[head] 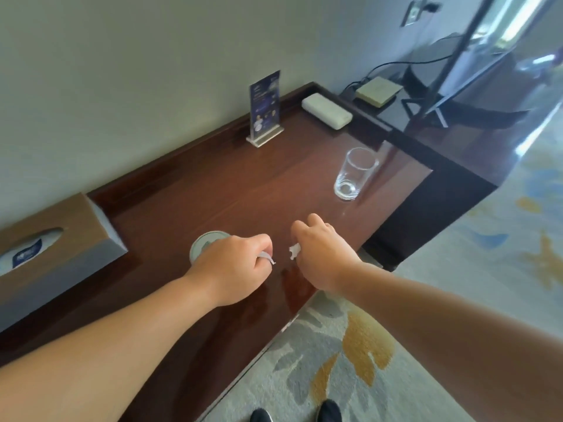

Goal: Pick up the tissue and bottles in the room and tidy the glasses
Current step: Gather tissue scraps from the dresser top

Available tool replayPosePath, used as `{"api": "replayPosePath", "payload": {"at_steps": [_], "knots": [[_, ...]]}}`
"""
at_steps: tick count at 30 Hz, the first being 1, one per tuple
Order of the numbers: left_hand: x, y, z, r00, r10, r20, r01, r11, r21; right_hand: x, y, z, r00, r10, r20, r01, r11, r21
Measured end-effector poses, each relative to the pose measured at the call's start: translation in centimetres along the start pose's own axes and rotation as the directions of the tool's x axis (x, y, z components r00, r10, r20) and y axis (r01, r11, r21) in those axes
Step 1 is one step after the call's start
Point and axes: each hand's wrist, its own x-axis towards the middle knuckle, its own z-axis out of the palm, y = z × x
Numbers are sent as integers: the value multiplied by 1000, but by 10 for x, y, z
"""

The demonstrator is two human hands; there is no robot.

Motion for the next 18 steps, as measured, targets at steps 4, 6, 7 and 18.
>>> {"api": "replayPosePath", "payload": {"at_steps": [4, 6, 7, 18], "knots": [[28, 50, 0, 988, 148, -38, -147, 989, 34, -35, 31, -33, 998, 59, -35, -58, 998, 31], [39, 77, 4, 976, 216, -22, -216, 976, 26, -55, 52, -45, 993, 104, -52, -103, 995, 20], [44, 91, 6, 970, 245, -1, -245, 969, 21, -65, 63, -49, 989, 130, -67, -129, 991, 19], [87, 242, 47, 889, 450, 78, -455, 889, 46, -179, 186, -102, 922, 351, -162, -325, 931, 164]]}}
